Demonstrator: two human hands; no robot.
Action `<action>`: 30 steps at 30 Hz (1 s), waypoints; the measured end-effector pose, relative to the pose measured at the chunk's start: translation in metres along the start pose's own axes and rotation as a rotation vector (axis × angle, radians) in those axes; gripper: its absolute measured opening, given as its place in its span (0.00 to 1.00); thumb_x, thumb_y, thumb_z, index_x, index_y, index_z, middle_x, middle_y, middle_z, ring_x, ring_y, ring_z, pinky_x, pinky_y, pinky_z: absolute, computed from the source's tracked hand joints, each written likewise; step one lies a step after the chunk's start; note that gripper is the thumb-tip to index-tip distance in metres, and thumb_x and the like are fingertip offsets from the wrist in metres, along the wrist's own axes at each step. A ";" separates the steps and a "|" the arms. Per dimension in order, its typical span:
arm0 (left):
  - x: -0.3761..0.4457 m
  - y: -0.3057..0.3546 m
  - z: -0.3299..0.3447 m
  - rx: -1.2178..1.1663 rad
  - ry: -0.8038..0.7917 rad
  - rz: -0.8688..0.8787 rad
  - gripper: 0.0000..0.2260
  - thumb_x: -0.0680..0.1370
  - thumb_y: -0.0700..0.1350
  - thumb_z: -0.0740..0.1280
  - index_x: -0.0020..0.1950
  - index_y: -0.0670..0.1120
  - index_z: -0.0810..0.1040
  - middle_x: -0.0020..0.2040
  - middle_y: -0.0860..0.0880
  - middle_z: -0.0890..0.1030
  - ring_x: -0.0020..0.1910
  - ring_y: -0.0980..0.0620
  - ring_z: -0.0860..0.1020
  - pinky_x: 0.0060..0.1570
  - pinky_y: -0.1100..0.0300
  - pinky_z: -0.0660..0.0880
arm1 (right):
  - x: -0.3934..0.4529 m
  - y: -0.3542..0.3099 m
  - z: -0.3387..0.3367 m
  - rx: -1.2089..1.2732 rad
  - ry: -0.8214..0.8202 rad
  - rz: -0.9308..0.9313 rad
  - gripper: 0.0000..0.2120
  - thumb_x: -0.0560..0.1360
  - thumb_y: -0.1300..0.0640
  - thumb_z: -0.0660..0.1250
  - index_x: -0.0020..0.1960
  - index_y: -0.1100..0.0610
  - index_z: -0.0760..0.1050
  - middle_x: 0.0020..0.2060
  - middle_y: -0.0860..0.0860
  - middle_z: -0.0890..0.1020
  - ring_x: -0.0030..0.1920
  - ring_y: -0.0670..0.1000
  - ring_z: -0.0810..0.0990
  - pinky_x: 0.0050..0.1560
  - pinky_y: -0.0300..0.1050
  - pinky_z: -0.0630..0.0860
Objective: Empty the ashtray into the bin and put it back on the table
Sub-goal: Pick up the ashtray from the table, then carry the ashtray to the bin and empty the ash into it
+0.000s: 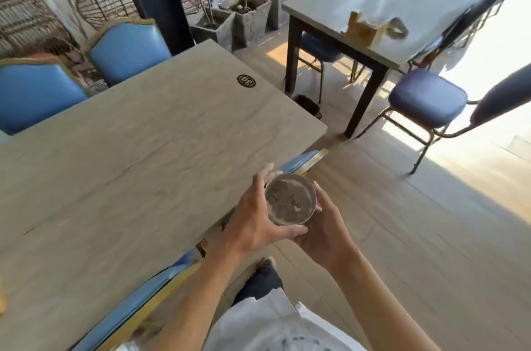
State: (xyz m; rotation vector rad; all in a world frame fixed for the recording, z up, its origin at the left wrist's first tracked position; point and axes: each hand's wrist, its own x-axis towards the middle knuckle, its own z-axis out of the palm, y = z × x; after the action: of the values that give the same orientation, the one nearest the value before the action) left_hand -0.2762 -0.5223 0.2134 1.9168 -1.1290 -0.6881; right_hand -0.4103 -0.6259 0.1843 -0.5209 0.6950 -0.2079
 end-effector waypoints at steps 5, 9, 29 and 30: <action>0.056 0.007 0.033 0.044 -0.102 0.025 0.59 0.58 0.65 0.82 0.79 0.57 0.50 0.77 0.60 0.65 0.76 0.58 0.64 0.73 0.53 0.68 | 0.019 -0.044 -0.029 0.090 0.049 -0.017 0.31 0.81 0.36 0.58 0.66 0.59 0.81 0.56 0.57 0.86 0.54 0.56 0.84 0.53 0.50 0.80; 0.117 0.017 0.056 0.039 -0.211 0.054 0.61 0.57 0.67 0.81 0.79 0.57 0.49 0.79 0.63 0.58 0.78 0.62 0.58 0.76 0.55 0.63 | 0.045 -0.091 -0.067 0.108 0.073 -0.042 0.31 0.81 0.37 0.58 0.67 0.60 0.80 0.61 0.60 0.84 0.60 0.59 0.82 0.69 0.58 0.70; 0.407 0.009 0.133 0.034 -0.215 -0.149 0.27 0.77 0.64 0.65 0.73 0.54 0.69 0.65 0.58 0.75 0.64 0.68 0.72 0.66 0.63 0.70 | 0.181 -0.364 -0.216 0.212 0.152 -0.051 0.38 0.78 0.33 0.61 0.78 0.57 0.68 0.76 0.67 0.69 0.67 0.63 0.75 0.48 0.52 0.79; 0.418 0.006 0.140 0.067 -0.206 -0.153 0.27 0.77 0.62 0.67 0.73 0.53 0.69 0.64 0.58 0.75 0.63 0.66 0.73 0.66 0.63 0.70 | 0.191 -0.376 -0.225 0.212 0.153 -0.039 0.37 0.77 0.33 0.62 0.78 0.56 0.68 0.76 0.67 0.70 0.68 0.63 0.74 0.49 0.52 0.78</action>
State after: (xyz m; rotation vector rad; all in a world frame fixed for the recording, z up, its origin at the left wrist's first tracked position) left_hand -0.1952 -0.9454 0.1189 2.0407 -1.1500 -0.9611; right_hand -0.4184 -1.1003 0.1286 -0.3176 0.8019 -0.3569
